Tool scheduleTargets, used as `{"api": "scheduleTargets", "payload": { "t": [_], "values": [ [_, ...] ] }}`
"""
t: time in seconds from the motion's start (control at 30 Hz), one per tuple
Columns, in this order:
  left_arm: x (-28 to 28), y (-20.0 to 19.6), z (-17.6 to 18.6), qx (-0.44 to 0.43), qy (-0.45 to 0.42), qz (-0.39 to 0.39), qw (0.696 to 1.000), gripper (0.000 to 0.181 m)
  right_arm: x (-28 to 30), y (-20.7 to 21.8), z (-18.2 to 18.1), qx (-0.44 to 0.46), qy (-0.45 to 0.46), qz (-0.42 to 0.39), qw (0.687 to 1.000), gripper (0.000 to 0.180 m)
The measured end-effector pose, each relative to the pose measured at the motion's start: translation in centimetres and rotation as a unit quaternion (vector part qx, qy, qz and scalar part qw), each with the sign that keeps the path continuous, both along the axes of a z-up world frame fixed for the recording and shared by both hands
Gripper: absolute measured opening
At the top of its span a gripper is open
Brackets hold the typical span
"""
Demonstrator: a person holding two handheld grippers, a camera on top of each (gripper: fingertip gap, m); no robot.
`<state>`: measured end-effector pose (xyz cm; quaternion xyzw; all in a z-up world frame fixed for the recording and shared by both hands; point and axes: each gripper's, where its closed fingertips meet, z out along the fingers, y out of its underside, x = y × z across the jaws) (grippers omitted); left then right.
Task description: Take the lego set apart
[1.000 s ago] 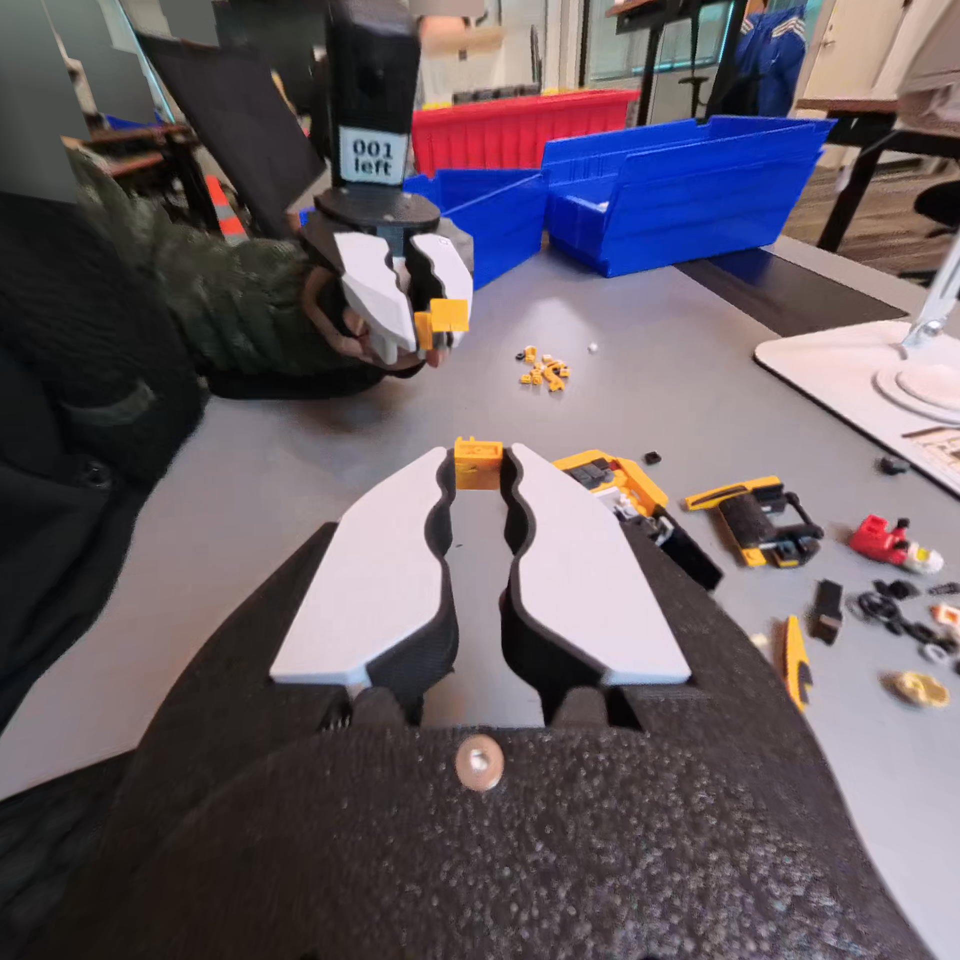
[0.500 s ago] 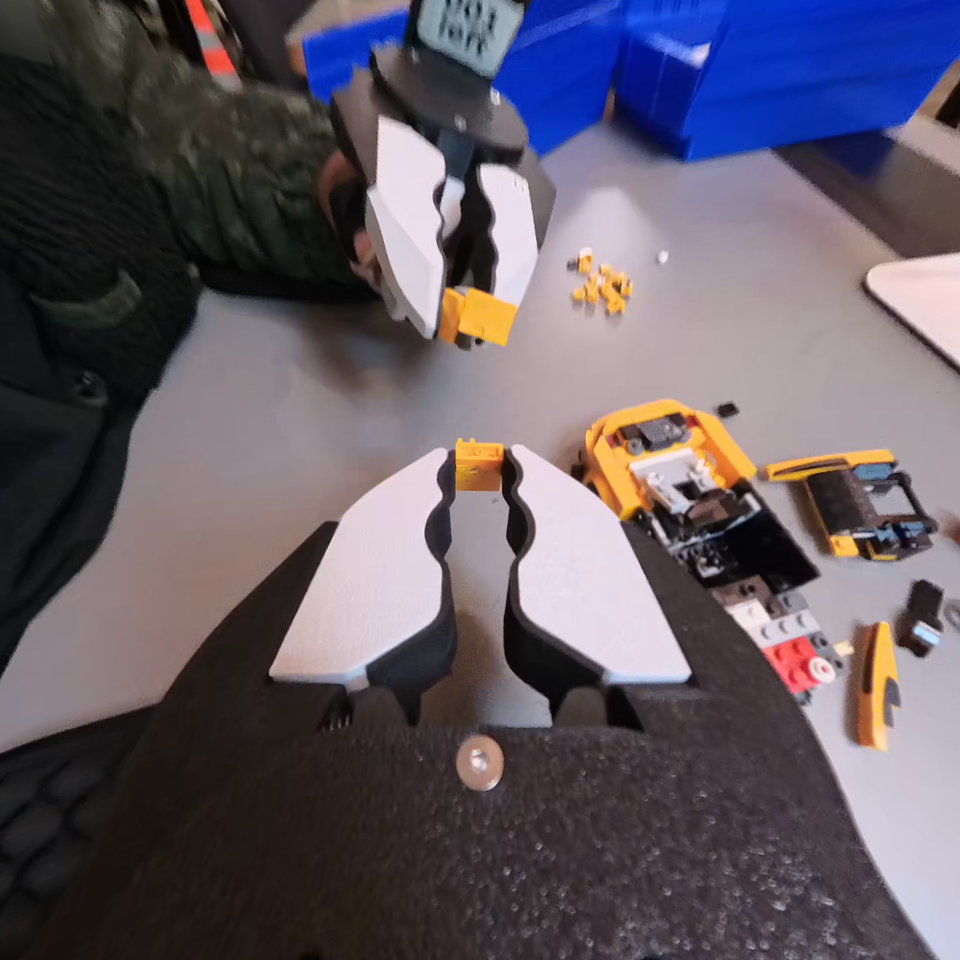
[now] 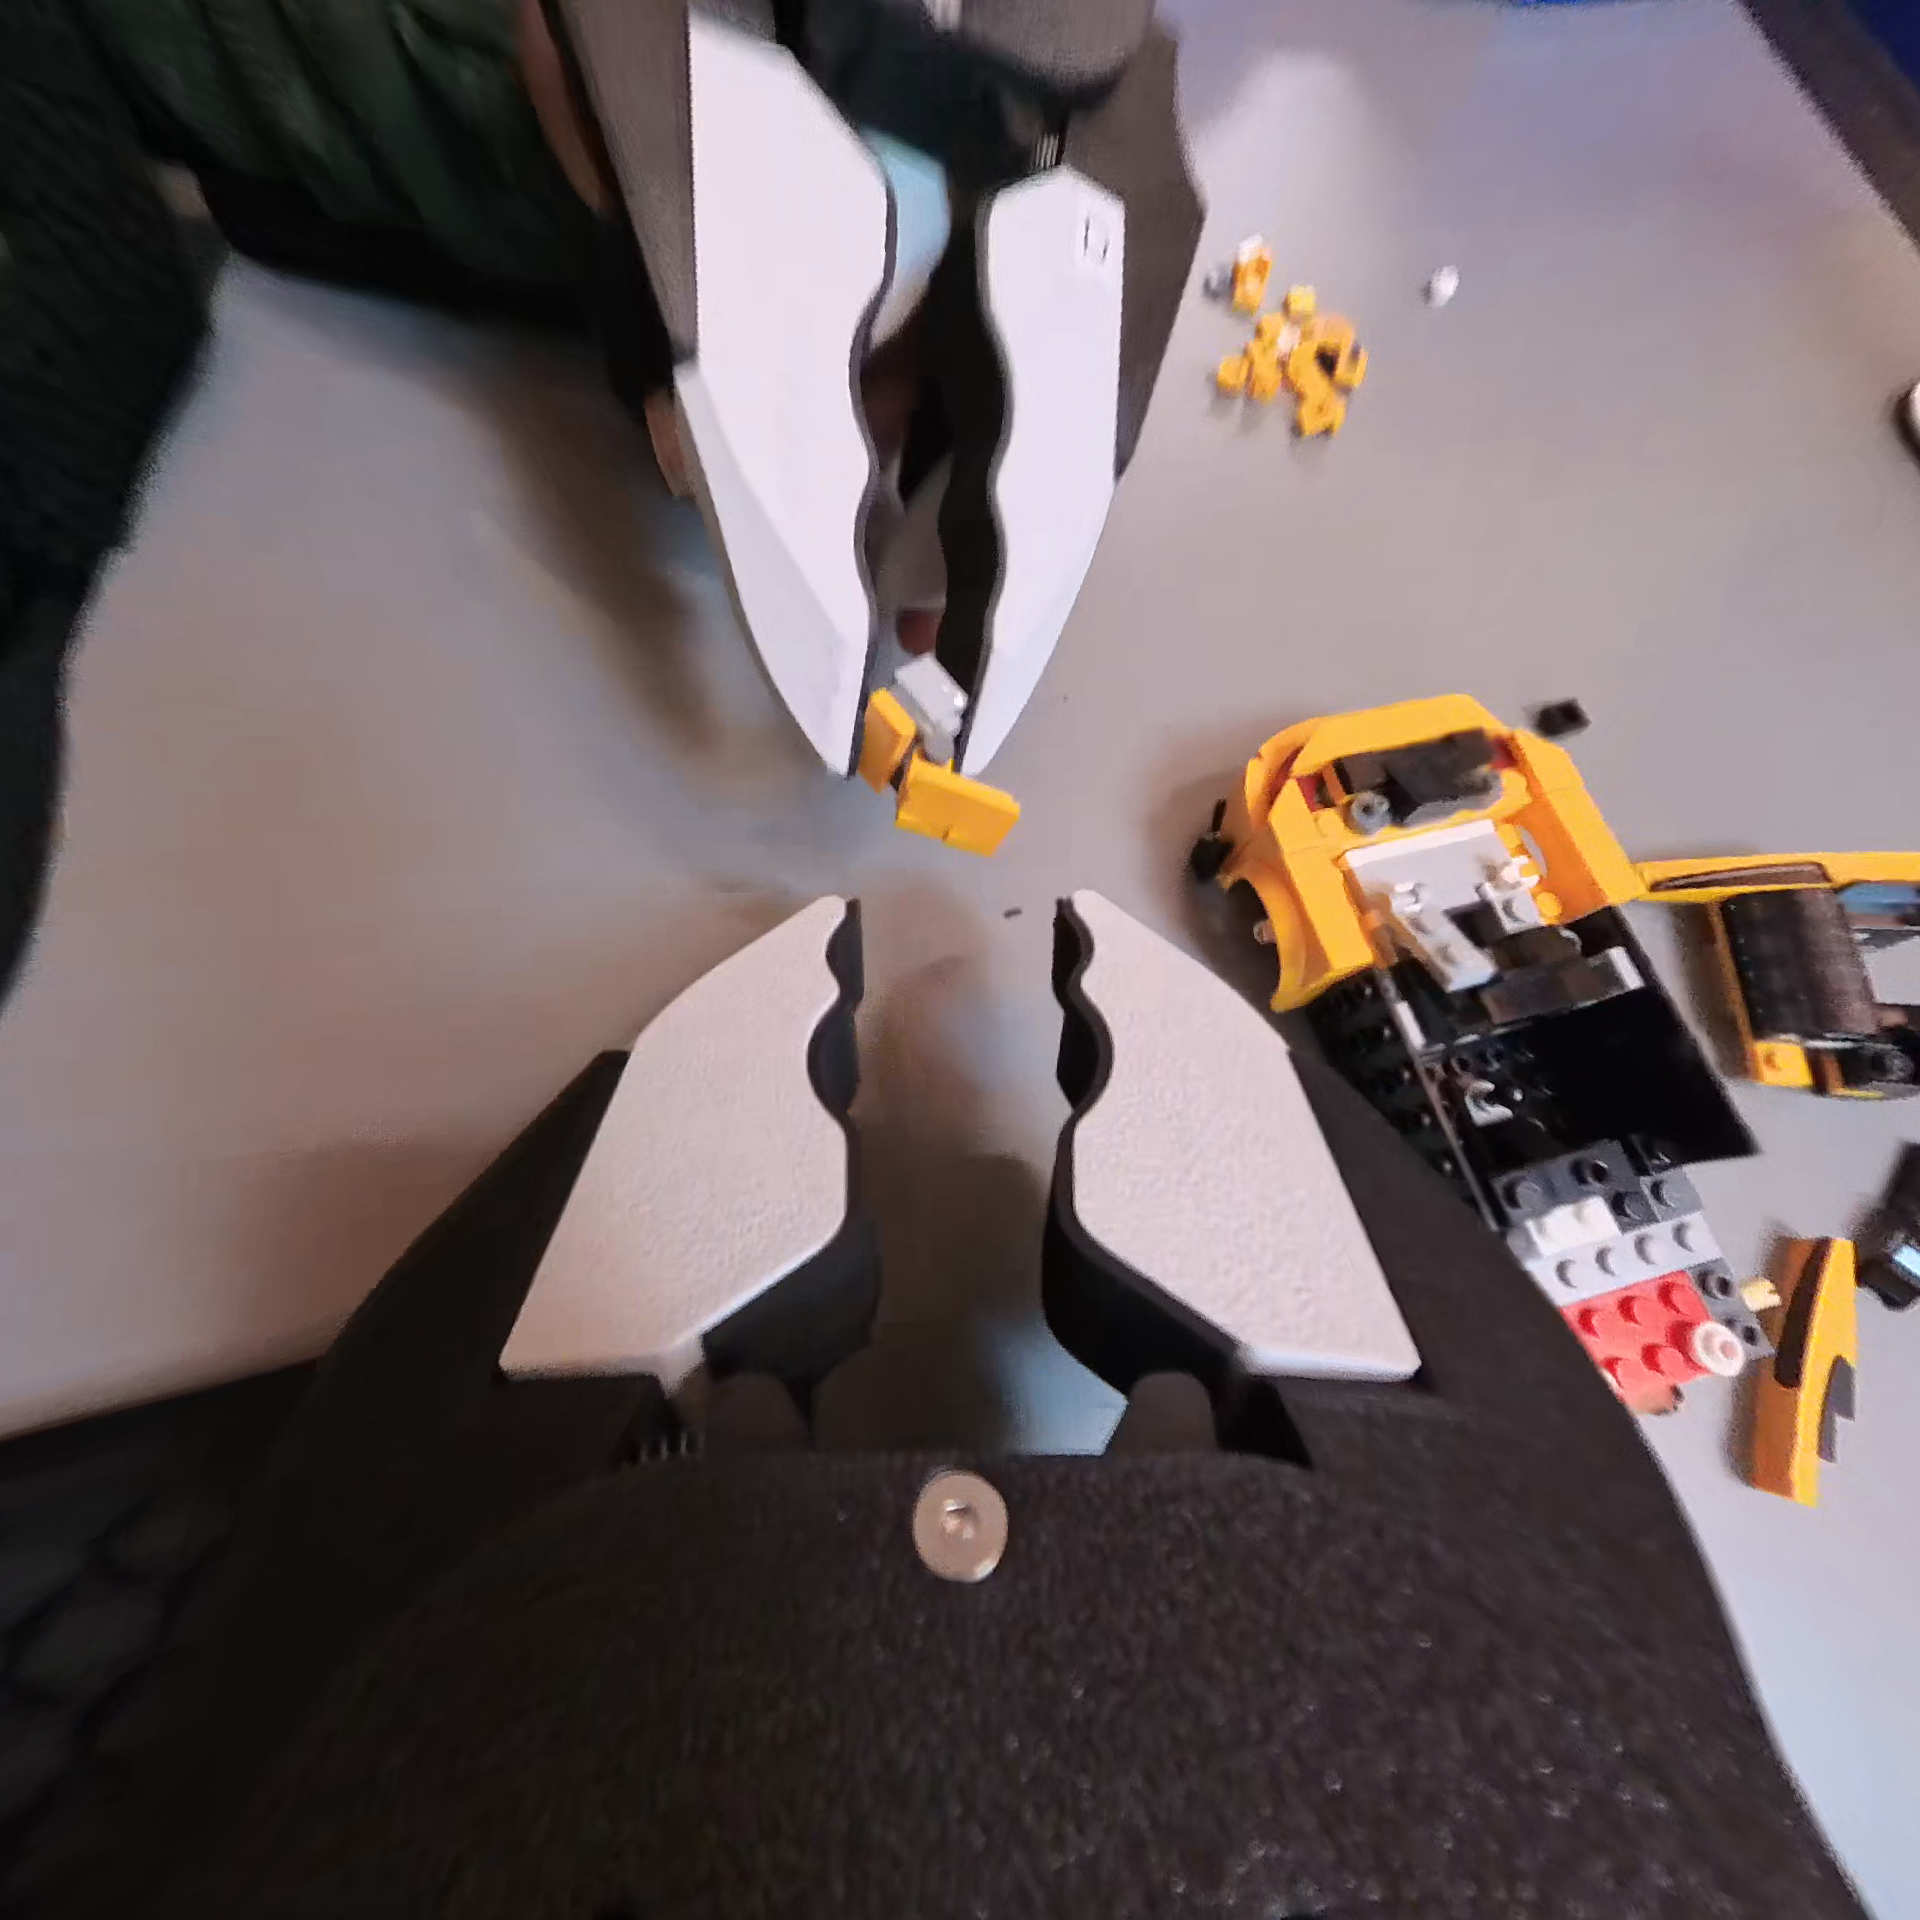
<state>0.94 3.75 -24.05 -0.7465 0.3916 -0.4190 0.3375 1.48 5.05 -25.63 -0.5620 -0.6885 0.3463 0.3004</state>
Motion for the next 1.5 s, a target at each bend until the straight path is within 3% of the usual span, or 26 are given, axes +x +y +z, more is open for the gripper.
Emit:
{"api": "scheduleTargets", "payload": {
  "t": [0.2, 0.33, 0.67, 0.77, 1.03, 1.37, 1.5],
  "values": [
    [0.1, -0.2, 0.2, 0.015, 0.003, -0.007, 1.000, 0.017, -0.2, -0.7, 2.5, -0.065, 0.064, 0.012, 0.996, 0.033],
    [0.3, -0.4, 0.2, 0.028, 0.012, -0.010, 0.999, 0.017, -0.8, -0.8, 2.8, -0.058, 0.079, 0.009, 0.995, 0.017],
    [-0.8, 0.3, 1.8, 0.013, -0.036, 0.014, 0.999, 0.016, 0.5, 0.4, 3.7, -0.072, 0.087, 0.000, 0.994, 0.017],
    [-2.2, 0.7, 2.2, -0.001, -0.061, 0.031, 0.998, 0.016, 1.6, 1.4, 5.6, -0.096, 0.126, -0.010, 0.987, 0.017],
    [-1.1, 0.4, 2.6, -0.050, -0.107, 0.009, 0.993, 0.017, 1.6, 2.4, 5.2, -0.070, 0.120, -0.037, 0.990, 0.017],
    [2.7, 2.8, -1.7, 0.055, 0.087, 0.004, 0.995, 0.016, 7.0, 11.0, 7.3, -0.013, 0.154, -0.224, 0.962, 0.017],
    [6.1, 4.9, -1.9, 0.076, 0.114, -0.010, 0.991, 0.016, 9.3, 13.0, 8.2, 0.010, 0.167, -0.278, 0.946, 0.017]
  ]
}}
